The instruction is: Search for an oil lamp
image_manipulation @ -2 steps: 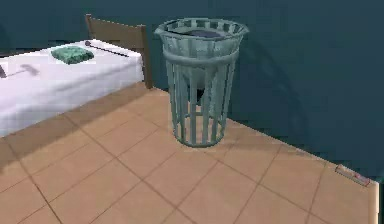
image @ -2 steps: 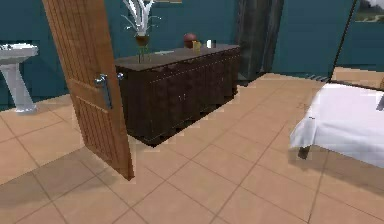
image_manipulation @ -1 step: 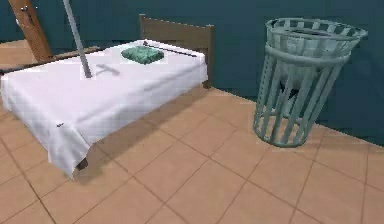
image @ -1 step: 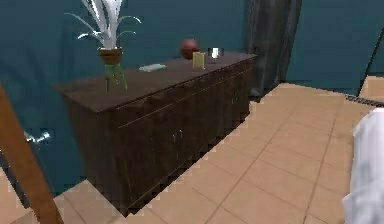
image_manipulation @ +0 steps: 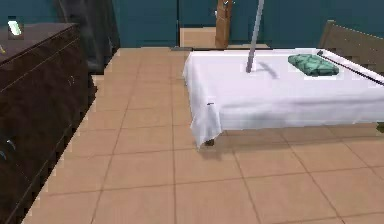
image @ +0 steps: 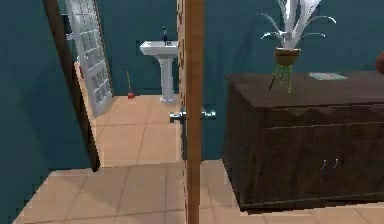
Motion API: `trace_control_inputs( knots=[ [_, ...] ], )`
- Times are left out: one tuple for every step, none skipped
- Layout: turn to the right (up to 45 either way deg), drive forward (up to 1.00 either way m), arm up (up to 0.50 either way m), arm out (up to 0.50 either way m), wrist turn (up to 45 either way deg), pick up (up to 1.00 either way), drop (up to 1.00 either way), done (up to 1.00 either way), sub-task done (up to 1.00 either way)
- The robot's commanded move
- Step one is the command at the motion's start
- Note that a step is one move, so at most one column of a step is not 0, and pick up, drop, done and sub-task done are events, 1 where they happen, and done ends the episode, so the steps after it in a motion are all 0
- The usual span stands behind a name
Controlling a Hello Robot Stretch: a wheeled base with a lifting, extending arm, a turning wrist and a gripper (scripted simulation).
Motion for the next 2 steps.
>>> trace_control_inputs(
  knots=[
    [-45.0,0.00,0.00,0.00,0.0,0.00,0.00,0.00,0.00],
    [0.0,0.20,0.00,0.00,0.0,0.00,0.00,0.00,0.00]
  ],
)
